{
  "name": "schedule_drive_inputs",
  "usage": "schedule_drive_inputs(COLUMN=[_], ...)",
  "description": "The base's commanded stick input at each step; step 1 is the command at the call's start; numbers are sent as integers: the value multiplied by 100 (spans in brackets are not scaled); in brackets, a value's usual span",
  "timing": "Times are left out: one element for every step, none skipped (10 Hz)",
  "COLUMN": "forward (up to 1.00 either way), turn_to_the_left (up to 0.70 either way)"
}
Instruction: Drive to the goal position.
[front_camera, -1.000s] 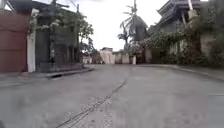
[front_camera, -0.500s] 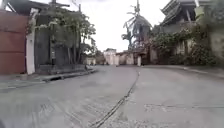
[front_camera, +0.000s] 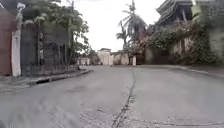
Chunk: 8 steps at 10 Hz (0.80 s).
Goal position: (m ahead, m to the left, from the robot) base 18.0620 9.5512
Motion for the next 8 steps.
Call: schedule_drive_inputs(forward=[100,100,100,100,100,100,100,100], turn_to_the_left=[-21,-21,-21,-21,-21,-21,-21,-21])
